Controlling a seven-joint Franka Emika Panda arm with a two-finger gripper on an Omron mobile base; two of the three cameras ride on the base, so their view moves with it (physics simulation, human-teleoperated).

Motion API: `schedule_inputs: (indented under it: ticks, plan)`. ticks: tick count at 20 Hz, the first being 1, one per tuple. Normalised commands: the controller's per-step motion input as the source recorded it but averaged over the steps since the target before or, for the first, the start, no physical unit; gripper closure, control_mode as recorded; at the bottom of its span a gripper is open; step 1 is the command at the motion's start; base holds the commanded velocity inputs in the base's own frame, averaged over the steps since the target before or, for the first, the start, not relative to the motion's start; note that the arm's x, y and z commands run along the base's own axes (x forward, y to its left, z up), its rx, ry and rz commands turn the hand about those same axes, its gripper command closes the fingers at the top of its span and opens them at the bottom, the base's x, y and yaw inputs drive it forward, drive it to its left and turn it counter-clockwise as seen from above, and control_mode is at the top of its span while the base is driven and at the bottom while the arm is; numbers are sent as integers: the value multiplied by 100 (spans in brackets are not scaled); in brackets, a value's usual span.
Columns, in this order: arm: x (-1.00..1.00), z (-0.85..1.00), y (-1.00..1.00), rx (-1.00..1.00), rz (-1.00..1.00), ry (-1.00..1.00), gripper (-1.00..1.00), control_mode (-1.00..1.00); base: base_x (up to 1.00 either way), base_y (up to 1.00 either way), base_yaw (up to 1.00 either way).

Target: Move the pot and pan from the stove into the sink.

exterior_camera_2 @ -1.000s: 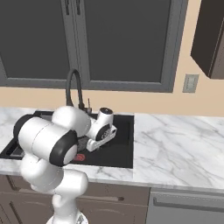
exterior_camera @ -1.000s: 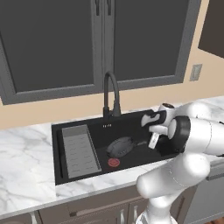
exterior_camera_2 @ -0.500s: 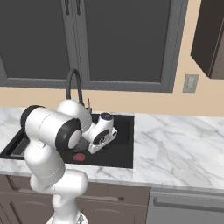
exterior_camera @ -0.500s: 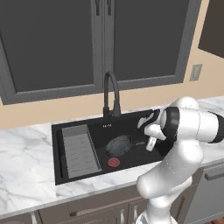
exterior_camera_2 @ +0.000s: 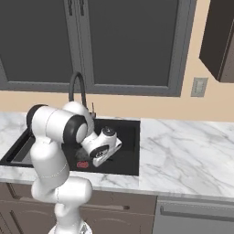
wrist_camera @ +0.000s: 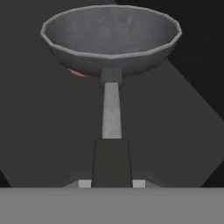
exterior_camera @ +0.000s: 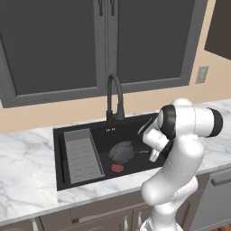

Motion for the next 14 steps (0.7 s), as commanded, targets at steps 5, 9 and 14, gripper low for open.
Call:
schedule_inputs:
  ticks: [5,9,14]
  plan:
    - [19,21,7,0,-3,3,-100,-100,0,0,0]
    - [21,83,21,0,-1,9,-100,-100,0,0,0]
    - [12,100,21,0,0,14,-100,-100,0,0,0]
